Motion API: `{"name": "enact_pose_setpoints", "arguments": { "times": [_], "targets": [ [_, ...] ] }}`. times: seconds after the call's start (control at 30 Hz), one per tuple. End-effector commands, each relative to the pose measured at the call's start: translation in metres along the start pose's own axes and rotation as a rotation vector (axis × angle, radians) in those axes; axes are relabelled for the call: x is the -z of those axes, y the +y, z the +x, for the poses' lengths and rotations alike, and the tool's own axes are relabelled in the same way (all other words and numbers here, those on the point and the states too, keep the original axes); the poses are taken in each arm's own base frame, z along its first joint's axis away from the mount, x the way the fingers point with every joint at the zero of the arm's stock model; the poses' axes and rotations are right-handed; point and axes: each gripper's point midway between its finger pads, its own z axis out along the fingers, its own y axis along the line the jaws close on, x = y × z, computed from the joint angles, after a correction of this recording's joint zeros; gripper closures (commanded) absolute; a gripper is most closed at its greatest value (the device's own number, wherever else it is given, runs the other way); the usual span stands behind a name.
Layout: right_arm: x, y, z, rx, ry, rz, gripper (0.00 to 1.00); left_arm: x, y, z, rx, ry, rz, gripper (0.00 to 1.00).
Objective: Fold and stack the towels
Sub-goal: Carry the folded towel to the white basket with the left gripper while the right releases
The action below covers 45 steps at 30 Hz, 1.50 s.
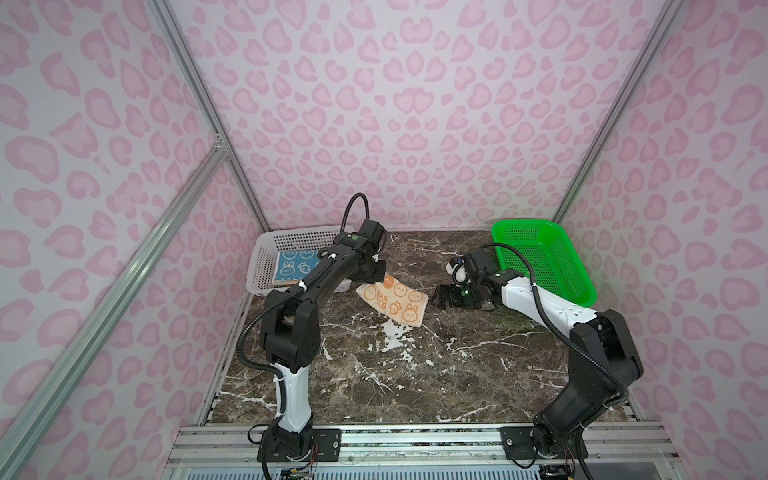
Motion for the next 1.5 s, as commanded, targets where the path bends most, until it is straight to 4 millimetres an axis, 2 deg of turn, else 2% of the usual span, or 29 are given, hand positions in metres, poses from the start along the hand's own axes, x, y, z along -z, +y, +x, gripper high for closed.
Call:
{"name": "enact_pose_setpoints", "arguments": {
  "times": [0.0,0.1,0.27,0.53,0.8,1.0,1.07,1.1,1.27,1.47],
  "targets": [
    [0.001,0.022,-0.021,0.048,-0.049,-0.038,0.02,0.02,0.029,-0.018,-0.022,-0.053,-0.117,0.96],
    [0.0,0.042,-0.04,0.089,-0.092,-0.071,0.02,0.032,0.049,-0.038,-0.017,-0.108,-0.175,0.96],
    [-0.006,0.07,-0.069,0.129,-0.119,-0.102,0.02,0.035,0.088,-0.061,0.041,-0.138,-0.195,0.96],
    [-0.027,0.101,-0.092,0.189,-0.097,-0.118,0.02,0.037,0.155,-0.081,0.149,-0.181,-0.178,0.96],
    [-0.052,0.12,-0.106,0.192,-0.068,-0.135,0.02,0.015,0.205,-0.064,0.163,-0.124,-0.206,0.96],
    [-0.066,0.137,-0.114,0.208,-0.04,-0.143,0.02,0.003,0.219,-0.055,0.103,-0.134,-0.272,0.96],
    [-0.062,0.143,-0.118,0.203,-0.048,-0.16,0.02,-0.002,0.225,-0.052,0.093,-0.127,-0.3,0.96],
    [-0.073,0.141,-0.114,0.195,-0.031,-0.159,0.02,-0.005,0.227,-0.05,0.087,-0.121,-0.309,0.96],
    [-0.081,0.139,-0.109,0.182,-0.013,-0.153,0.02,-0.007,0.25,-0.052,0.107,-0.113,-0.38,0.96],
    [-0.09,0.133,-0.103,0.175,0.006,-0.138,0.02,-0.015,0.264,-0.054,0.103,-0.104,-0.419,0.96]
  ]
}}
